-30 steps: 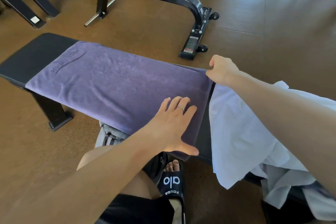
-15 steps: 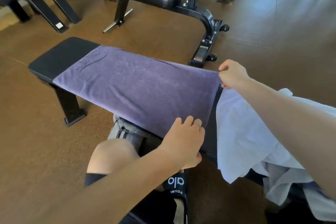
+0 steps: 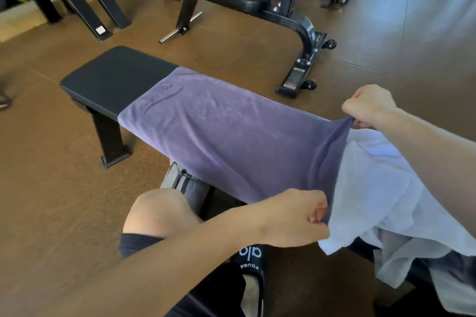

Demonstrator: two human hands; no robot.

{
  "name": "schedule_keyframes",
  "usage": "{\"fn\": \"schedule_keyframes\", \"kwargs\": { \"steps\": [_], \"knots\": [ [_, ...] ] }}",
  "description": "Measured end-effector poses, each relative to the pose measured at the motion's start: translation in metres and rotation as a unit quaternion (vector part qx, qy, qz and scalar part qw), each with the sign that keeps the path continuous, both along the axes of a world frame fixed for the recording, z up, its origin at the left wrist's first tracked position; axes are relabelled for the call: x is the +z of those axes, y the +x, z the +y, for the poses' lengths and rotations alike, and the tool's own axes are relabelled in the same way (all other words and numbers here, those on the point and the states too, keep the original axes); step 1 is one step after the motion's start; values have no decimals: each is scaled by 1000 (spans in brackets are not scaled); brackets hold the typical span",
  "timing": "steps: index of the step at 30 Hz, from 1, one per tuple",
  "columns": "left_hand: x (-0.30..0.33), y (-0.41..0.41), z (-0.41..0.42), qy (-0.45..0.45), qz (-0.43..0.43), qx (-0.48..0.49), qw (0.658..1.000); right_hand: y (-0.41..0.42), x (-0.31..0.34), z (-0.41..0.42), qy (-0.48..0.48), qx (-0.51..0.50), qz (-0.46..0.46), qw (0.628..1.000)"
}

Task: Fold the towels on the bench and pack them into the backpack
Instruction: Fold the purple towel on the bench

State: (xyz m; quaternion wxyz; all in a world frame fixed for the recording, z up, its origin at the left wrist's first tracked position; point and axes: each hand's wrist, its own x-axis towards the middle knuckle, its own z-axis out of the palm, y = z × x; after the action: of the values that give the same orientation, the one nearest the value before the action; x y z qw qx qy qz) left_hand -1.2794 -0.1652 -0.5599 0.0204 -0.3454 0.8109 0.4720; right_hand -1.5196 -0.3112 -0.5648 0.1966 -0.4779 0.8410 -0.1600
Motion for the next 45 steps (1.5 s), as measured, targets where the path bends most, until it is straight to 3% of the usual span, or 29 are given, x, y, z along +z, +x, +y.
{"fn": "schedule_keyframes", "kwargs": {
  "steps": [2,4,7,12,19,25,29,32,38,45],
  "knots": [
    [9,1,-5,38,19,7,999,4,10,-7,-23,-17,-61,998],
    [20,10,-20,55,52,33,997,15,20,-17,-33,-31,-185,982],
    [34,49,-59,42,87,137,986,41,34,-33,-39,-16,-329,944],
    [38,140,-110,72,128,310,939,97,48,-70,-60,67,-429,899],
    [-11,246,-136,19,118,522,845,209,52,-139,-44,189,-282,940],
    [-37,286,-154,-24,170,594,786,266,22,-199,-164,275,-112,941],
    [-68,302,-167,-88,139,650,742,295,-3,-233,-152,333,-79,927],
    [-91,306,-176,-56,124,683,717,313,-29,-251,-125,357,-61,924],
    [-115,297,-184,29,270,700,661,320,-69,-255,-92,347,-81,930],
    [-111,289,-186,33,257,698,668,310,-70,-243,-60,353,-58,932]
  ]
}}
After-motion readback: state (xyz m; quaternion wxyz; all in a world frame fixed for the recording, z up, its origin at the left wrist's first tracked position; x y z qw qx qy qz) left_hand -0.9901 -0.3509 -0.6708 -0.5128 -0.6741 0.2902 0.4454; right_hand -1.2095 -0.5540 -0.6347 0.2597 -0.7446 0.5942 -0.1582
